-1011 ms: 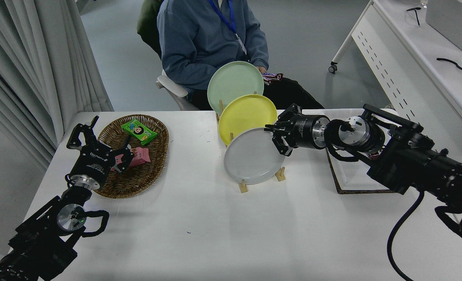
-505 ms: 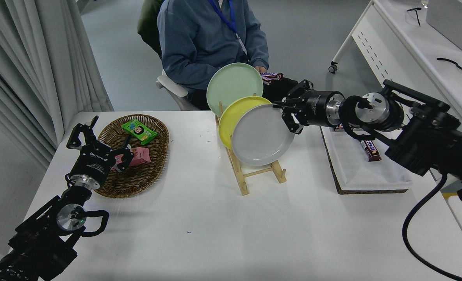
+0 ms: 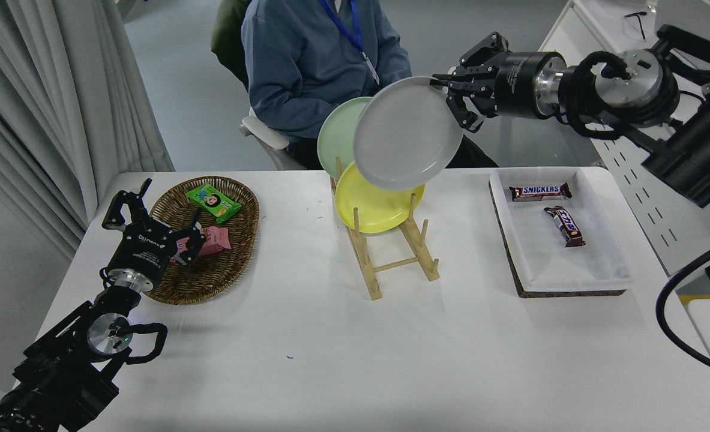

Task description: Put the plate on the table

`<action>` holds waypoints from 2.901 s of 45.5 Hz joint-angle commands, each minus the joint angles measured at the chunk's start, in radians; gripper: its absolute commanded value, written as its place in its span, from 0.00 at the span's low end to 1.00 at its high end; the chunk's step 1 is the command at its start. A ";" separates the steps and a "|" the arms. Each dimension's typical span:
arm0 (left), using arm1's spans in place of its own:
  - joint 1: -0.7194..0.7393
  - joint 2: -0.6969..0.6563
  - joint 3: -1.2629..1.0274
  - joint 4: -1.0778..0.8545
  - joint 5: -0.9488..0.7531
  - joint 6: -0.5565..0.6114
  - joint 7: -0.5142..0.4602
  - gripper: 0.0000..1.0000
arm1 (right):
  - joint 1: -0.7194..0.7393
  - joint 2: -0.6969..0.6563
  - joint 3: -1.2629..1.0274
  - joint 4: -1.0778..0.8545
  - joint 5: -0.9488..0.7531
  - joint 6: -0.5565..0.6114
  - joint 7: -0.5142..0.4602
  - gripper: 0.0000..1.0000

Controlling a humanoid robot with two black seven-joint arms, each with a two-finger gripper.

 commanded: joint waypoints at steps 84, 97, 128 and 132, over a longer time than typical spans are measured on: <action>0.000 0.000 0.000 0.001 0.000 -0.001 0.000 1.00 | -0.481 0.454 0.100 -0.188 0.372 -0.553 0.220 0.00; 0.000 0.000 0.000 -0.001 0.000 -0.001 0.000 1.00 | -0.506 0.454 0.095 -0.188 0.372 -0.553 0.218 0.00; 0.000 0.000 0.000 -0.001 0.000 0.000 0.000 1.00 | -0.555 0.454 0.098 -0.185 0.374 -0.575 0.213 0.00; -0.001 0.000 0.000 -0.001 0.000 -0.001 0.000 1.00 | -0.555 0.454 0.100 -0.184 0.372 -0.567 0.213 0.00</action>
